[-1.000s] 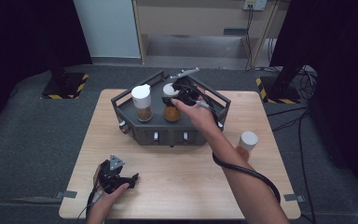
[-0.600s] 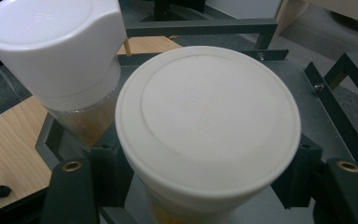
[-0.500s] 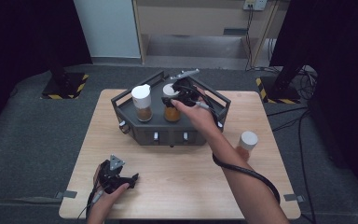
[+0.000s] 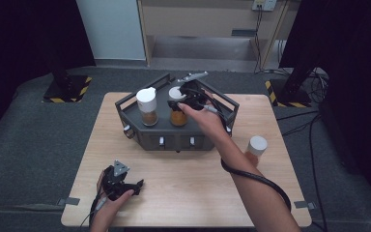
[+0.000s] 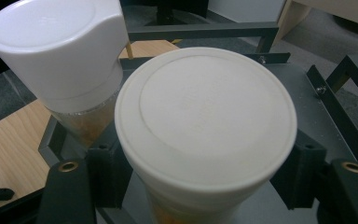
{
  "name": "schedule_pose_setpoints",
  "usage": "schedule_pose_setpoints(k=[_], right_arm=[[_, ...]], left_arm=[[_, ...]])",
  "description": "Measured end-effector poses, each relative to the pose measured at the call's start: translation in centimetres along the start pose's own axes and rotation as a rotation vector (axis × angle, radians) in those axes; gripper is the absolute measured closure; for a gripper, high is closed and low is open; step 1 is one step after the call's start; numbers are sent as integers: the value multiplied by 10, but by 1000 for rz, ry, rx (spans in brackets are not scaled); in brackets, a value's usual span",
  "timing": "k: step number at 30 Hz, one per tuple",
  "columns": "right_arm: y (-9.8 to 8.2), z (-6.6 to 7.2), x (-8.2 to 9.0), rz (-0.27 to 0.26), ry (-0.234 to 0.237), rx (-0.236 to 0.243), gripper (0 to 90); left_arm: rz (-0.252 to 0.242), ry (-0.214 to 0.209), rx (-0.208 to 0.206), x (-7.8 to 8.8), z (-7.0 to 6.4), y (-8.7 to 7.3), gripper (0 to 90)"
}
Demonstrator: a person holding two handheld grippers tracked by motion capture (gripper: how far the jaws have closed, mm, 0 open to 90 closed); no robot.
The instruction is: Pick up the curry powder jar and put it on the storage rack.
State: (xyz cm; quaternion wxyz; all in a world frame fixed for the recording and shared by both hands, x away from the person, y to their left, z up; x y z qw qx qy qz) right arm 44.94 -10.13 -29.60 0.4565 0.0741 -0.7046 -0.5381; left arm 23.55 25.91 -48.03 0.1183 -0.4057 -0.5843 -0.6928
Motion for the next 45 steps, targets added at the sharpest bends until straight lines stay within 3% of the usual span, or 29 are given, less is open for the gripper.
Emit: schedule_pose_setpoints(k=[7,15,20,45], right_arm=[[-4,-2,2,0,3,-5,152],[-12,3,17,-27,10,6,81],[-16,8,28,-32,6,29,62],[-39,9,64,-30,-3,52,47]], left_arm=[[0,0,0,0,0,0,18],[0,1,0,0,0,0,18],[1,2,0,0,0,0,18],[0,4,-1,0,-1,0,18]])
Point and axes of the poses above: each handheld gripper's, and its own axes: x roughly backward along the jaws, y roughly out of its top, z roughly to its left, the point moved 3 cm from there along -x, roughly forward along the jaws, and after that the axes turned 2 degrees about -y, right-handed, at the moved point
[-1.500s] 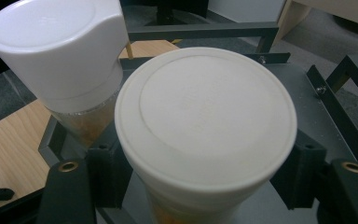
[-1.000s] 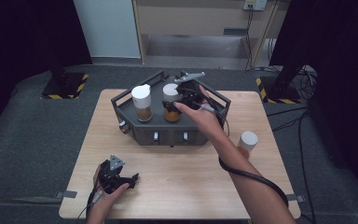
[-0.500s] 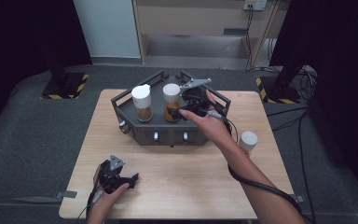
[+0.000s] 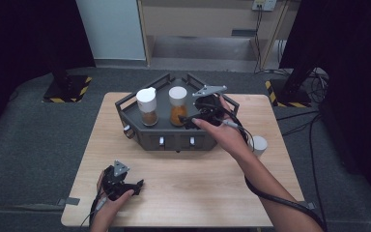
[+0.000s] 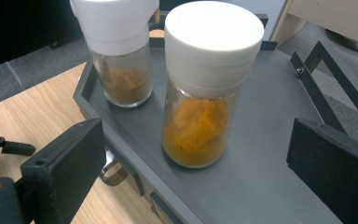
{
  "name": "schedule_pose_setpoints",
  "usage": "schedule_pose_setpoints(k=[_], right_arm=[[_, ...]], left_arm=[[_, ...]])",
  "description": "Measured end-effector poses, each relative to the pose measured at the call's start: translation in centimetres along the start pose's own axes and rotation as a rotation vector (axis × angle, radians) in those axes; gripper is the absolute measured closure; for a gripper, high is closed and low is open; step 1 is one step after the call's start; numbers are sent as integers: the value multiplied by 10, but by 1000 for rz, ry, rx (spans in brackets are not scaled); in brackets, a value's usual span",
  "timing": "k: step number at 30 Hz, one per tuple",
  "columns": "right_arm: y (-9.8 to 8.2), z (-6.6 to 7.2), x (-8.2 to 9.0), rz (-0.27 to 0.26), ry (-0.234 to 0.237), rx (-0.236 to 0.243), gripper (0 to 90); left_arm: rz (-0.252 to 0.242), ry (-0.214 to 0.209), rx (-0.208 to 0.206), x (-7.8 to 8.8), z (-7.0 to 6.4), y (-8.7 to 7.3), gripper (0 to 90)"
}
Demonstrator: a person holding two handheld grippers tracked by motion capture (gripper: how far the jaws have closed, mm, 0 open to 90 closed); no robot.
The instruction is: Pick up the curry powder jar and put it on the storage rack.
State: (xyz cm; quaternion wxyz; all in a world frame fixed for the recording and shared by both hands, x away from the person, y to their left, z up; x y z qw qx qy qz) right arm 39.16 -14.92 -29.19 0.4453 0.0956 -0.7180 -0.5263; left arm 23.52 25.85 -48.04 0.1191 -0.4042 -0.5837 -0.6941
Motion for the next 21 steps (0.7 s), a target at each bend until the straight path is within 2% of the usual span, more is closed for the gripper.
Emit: schedule_pose_setpoints(k=[9,21], right_arm=[[-10,0,7,4,6,16,47],[-28,-7,20,11,4,7,46]], left_arm=[[0,0,0,0,0,0,18],[0,0,0,0,0,0,18]])
Point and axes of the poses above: each handheld gripper's, and its own axes: x roughly backward along the jaws, y roughly out of its top, z roughly to its left, the point moved 3 cm from there along -x, roughly forward along the jaws, and after that the axes turned 2 degrees about -y, right-handed, at the moved point
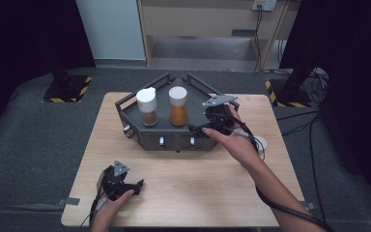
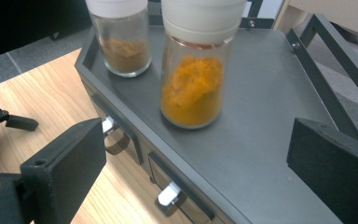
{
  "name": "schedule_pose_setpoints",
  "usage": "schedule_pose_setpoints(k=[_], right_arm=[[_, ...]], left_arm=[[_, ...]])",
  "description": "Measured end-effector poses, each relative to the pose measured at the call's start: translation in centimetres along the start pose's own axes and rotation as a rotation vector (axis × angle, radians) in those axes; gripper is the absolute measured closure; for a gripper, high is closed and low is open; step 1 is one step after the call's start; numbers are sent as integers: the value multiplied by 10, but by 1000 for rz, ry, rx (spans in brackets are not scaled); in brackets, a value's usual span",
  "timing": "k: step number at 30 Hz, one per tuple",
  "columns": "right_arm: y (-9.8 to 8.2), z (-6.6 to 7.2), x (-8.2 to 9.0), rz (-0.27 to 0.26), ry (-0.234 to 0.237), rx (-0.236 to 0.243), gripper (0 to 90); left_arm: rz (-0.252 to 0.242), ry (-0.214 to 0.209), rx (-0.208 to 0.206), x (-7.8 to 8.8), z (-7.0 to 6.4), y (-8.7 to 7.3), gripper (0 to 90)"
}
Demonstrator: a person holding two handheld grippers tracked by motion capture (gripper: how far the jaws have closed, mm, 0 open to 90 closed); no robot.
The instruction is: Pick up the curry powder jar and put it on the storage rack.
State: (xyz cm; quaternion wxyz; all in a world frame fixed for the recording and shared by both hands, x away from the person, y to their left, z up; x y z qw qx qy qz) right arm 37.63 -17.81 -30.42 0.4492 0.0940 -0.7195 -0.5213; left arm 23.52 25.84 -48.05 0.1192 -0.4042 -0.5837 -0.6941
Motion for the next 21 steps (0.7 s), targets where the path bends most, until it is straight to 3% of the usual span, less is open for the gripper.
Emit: schedule_pose_setpoints(k=[11,21], right_arm=[[-16,-10,12,8,-2,-23,46],[-30,-18,24,19,-16,-11,45]], left_arm=[[0,0,0,0,0,0,18],[0,1,1,0,0,0,17]])
Point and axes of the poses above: each handheld gripper's, and its own axes: x roughly backward along the jaws, y roughly out of its top, z roughly to its left, the point moved 3 cm from there along -x, roughly forward along the jaws, and after that the axes turned 2 degrees about -y, right-handed, at the moved point
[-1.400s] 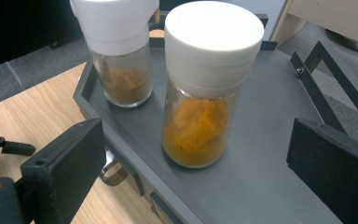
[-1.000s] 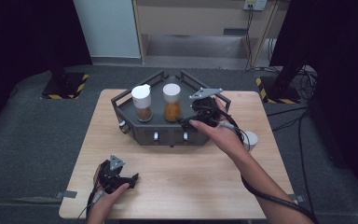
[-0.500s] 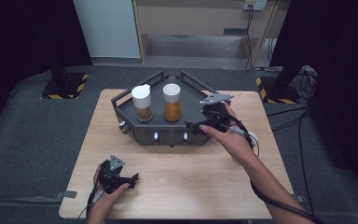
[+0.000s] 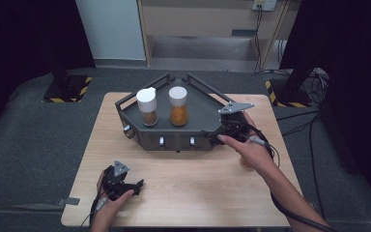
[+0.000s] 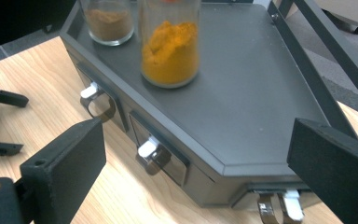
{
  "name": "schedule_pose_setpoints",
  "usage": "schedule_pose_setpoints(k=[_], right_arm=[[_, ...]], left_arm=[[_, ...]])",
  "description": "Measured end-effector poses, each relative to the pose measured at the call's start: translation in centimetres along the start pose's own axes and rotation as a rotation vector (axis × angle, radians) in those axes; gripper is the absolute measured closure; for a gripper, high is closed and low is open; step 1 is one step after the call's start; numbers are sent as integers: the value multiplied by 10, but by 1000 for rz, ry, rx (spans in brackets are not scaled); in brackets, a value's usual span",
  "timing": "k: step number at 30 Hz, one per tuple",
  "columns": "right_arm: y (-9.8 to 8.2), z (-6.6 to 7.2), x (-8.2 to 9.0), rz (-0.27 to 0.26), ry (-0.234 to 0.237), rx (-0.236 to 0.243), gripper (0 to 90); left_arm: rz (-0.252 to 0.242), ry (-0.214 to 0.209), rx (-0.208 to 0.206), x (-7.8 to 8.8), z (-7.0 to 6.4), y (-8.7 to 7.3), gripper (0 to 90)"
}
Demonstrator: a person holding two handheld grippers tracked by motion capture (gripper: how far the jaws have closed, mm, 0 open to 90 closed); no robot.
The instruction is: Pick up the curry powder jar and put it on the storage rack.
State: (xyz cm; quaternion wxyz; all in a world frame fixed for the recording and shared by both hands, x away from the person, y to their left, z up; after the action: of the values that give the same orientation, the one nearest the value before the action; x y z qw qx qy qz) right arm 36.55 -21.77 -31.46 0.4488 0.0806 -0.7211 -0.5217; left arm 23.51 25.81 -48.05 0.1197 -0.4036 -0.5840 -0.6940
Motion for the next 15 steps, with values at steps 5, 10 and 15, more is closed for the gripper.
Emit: schedule_pose_setpoints(k=[5,10,15], right_arm=[[-6,-5,7,7,-7,-4,45],[-15,-10,13,14,-16,-10,45],[-23,-15,17,18,-24,-22,45]], left_arm=[[0,0,0,0,0,0,17],[0,0,0,0,0,0,17],[0,0,0,0,0,0,17]])
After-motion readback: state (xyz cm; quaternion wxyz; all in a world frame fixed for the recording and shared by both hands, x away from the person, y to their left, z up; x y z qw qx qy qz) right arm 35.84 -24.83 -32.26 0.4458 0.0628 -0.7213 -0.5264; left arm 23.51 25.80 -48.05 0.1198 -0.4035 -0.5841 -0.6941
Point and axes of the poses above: each handheld gripper's, and its own axes: x roughly backward along the jaws, y roughly out of its top, z roughly to its left, the point moved 3 cm from there along -x, roughly forward along the jaws, and after that the axes turned 2 degrees about -y, right-handed, at the moved point
